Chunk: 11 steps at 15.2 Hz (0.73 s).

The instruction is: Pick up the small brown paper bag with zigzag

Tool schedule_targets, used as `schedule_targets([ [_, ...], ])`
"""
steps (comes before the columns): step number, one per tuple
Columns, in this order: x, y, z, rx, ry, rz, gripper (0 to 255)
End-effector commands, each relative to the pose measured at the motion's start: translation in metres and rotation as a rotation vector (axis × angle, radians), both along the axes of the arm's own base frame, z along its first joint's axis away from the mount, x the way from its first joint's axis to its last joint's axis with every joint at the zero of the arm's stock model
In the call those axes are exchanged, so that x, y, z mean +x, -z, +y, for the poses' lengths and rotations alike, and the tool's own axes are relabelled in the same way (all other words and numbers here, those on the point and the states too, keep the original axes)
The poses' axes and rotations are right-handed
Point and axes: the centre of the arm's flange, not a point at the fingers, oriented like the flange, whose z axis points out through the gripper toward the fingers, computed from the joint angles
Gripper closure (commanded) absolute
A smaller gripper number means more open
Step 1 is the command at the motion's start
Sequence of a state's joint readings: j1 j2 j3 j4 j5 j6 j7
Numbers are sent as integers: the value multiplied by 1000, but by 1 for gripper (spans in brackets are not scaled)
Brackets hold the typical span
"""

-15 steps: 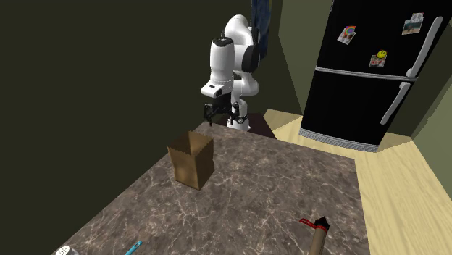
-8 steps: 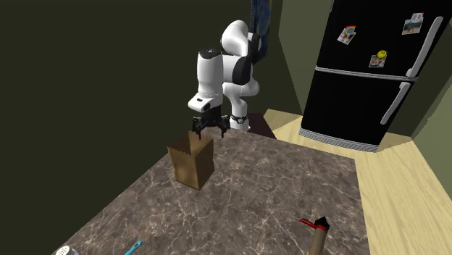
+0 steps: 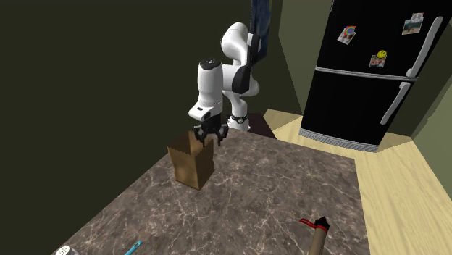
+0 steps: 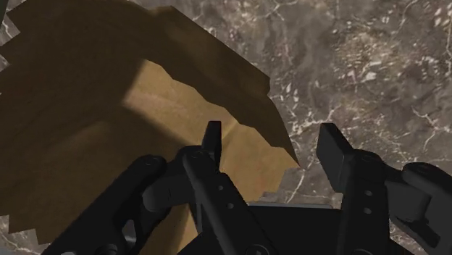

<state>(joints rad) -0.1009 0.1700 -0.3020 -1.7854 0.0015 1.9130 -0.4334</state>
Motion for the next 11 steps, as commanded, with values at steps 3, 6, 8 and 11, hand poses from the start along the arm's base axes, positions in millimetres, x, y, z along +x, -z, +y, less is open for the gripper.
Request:
schedule_targets([
  [3, 0, 1, 0, 0, 0, 0, 255],
  [6, 0, 1, 0, 0, 0, 0, 255],
  [8, 0, 1, 0, 0, 0, 0, 255],
  [11, 0, -9, 0, 0, 0, 0, 255],
])
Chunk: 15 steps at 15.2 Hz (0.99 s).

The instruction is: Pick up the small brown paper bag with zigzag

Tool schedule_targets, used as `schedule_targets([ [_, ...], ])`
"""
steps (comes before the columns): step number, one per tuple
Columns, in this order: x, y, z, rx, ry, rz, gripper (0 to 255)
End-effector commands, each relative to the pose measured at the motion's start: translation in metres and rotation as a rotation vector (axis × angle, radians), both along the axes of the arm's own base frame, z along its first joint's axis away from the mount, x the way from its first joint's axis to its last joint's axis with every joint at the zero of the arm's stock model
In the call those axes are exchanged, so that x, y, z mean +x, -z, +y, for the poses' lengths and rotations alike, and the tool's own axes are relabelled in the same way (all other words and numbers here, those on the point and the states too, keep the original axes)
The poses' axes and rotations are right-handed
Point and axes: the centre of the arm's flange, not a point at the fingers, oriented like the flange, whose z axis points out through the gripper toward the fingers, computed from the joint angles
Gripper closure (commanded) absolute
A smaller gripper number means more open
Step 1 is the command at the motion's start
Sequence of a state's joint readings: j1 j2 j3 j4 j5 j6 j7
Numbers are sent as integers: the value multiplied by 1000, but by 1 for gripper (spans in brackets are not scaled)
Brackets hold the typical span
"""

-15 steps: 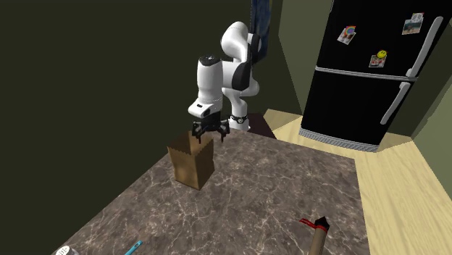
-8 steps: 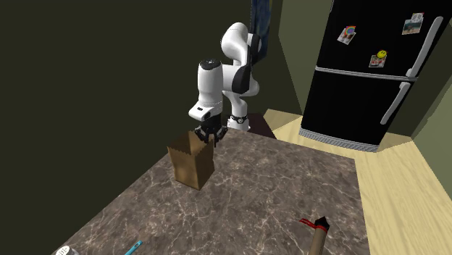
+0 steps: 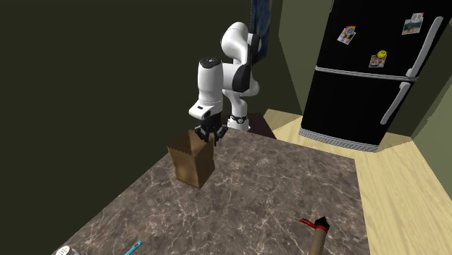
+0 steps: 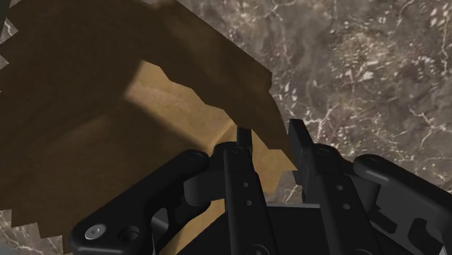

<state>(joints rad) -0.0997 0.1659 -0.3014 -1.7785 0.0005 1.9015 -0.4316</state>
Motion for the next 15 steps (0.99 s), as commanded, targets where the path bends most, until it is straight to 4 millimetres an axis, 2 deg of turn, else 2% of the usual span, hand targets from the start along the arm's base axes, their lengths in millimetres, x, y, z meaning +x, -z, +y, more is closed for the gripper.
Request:
schedule_targets([
  [1, 1, -10, -1, 0, 0, -1, 255],
  [13, 1, -73, -1, 0, 0, -1, 255],
  [15, 1, -74, -1, 0, 0, -1, 255],
])
